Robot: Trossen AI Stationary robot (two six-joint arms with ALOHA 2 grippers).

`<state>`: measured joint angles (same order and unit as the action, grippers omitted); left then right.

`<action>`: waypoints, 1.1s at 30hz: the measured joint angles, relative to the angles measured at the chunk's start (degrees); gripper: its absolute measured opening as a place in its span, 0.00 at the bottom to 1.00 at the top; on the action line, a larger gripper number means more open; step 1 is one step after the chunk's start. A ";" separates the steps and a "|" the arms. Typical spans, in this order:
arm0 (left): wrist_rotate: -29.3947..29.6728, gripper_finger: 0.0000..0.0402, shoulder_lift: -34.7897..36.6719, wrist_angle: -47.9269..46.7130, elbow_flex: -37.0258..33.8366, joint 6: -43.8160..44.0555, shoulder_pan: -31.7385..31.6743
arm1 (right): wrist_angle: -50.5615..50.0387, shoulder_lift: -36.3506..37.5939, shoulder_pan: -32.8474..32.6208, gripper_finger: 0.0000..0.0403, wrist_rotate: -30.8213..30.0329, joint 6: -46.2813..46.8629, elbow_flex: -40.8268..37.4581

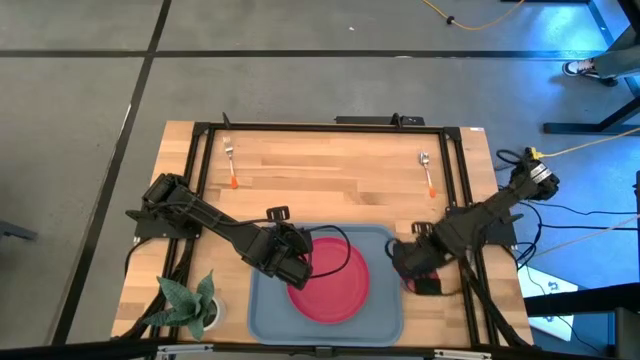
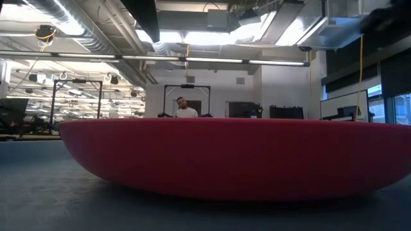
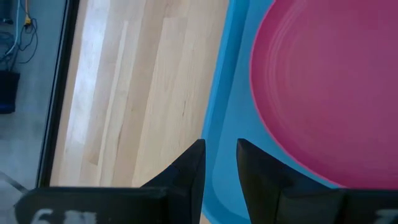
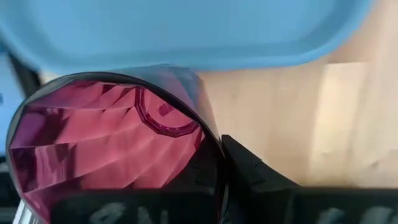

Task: Pick and place plate/cup/fork/spoon on tray
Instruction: Put the red glass on the blue serving tray to the top right of the pink plate

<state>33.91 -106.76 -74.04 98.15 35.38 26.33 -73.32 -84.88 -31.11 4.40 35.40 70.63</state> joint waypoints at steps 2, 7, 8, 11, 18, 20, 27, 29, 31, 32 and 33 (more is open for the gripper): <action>0.02 0.21 0.00 -0.02 0.00 0.00 0.00 | 0.14 0.00 3.70 0.02 -1.18 -2.59 0.02; -0.08 0.21 0.00 -0.08 0.00 -0.02 0.16 | 2.14 0.00 12.09 0.02 -2.84 -11.75 0.04; -0.22 0.21 0.00 -0.25 0.00 -0.05 0.31 | 2.65 0.00 13.58 0.02 -2.84 -13.44 0.04; -0.26 0.21 0.00 -1.13 0.00 -0.05 0.94 | 5.58 0.00 17.30 0.02 -2.81 -17.16 0.04; -0.40 0.21 0.00 -1.40 0.00 -0.02 2.27 | 7.49 -0.99 21.54 0.02 -1.75 -20.25 -1.27; -0.41 0.21 0.00 -1.40 0.00 -0.02 2.34 | 7.57 -1.81 21.80 0.02 -1.37 -21.01 -1.87; -0.40 0.21 0.00 -1.40 0.00 -0.02 2.36 | 10.18 -5.51 21.90 0.02 -1.28 -24.23 -2.54; -0.40 0.21 0.00 -1.40 0.00 0.00 2.36 | 10.74 -6.83 21.98 0.02 -1.28 -25.30 -2.54; -0.41 0.21 0.00 -1.40 0.00 0.05 2.36 | 11.14 -8.16 22.01 0.02 -1.31 -25.80 -2.54; -0.46 0.21 0.00 -1.40 0.00 0.06 2.36 | 11.06 -8.77 22.02 0.02 -1.29 -26.47 -2.54; -0.53 0.21 0.00 -1.40 0.00 0.06 2.36 | 11.30 -9.25 22.07 0.02 -1.11 -27.02 -2.49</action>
<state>33.39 -106.76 -75.44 98.15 35.44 28.68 -62.02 -94.13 -9.04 3.29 8.38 68.14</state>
